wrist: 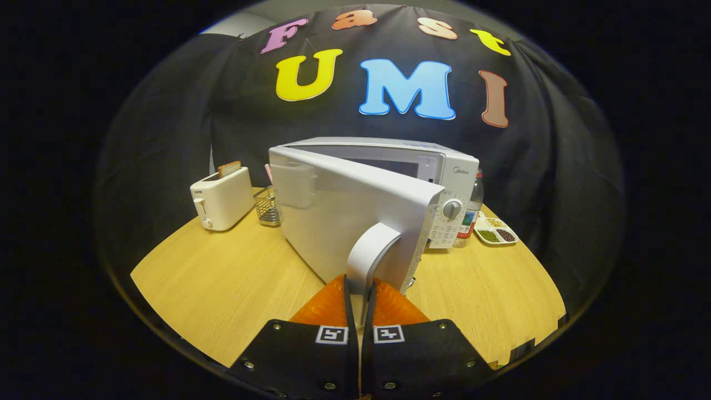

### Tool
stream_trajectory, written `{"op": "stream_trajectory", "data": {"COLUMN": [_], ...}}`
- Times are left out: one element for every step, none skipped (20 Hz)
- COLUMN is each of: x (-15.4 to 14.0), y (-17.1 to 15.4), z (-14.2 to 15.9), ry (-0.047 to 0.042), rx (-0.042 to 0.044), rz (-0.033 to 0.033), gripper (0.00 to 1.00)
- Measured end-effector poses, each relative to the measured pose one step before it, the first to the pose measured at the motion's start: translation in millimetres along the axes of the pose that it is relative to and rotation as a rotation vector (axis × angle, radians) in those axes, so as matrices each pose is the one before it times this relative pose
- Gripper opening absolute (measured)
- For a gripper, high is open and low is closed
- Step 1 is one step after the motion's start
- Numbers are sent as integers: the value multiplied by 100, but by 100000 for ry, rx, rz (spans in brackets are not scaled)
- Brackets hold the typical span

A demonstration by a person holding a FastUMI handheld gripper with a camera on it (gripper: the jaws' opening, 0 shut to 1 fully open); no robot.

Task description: Open the microwave, put the food inside, and close the microwave door.

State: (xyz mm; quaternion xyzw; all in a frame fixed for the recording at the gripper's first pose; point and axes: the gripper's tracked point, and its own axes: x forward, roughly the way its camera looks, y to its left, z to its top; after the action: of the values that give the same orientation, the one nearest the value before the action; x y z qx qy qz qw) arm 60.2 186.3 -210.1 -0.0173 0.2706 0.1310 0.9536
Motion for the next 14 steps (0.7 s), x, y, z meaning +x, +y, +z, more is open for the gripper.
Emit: {"op": "stream_trajectory", "data": {"x": [-394,-445,-477,-446,-446,-444,-370,-446,-420,-388,-399,-466,-501,-318], "y": [855,913,1090,1150,1238,1370,1420,1318,1055,952,929,1182,1330,1106], "z": [-219,-187,-220,-259,-206,-231,-250,-149,-51,-18,38,-26,-127,157], "ry": [-40,0,-105,176,6,294,175,43,-11,-125,-612,-349,-384,-577], "rx": [-339,-241,-142,-118,-129,-94,-32,-252,-323,-54,416,818,679,440], "rz": [585,719,871,1271,1595,2146,2683,2091,1541,1362,1990,3238,4262,3974], "gripper": [2,2,3,3,3,3,4,5,5,5,6,6,6,11]}}
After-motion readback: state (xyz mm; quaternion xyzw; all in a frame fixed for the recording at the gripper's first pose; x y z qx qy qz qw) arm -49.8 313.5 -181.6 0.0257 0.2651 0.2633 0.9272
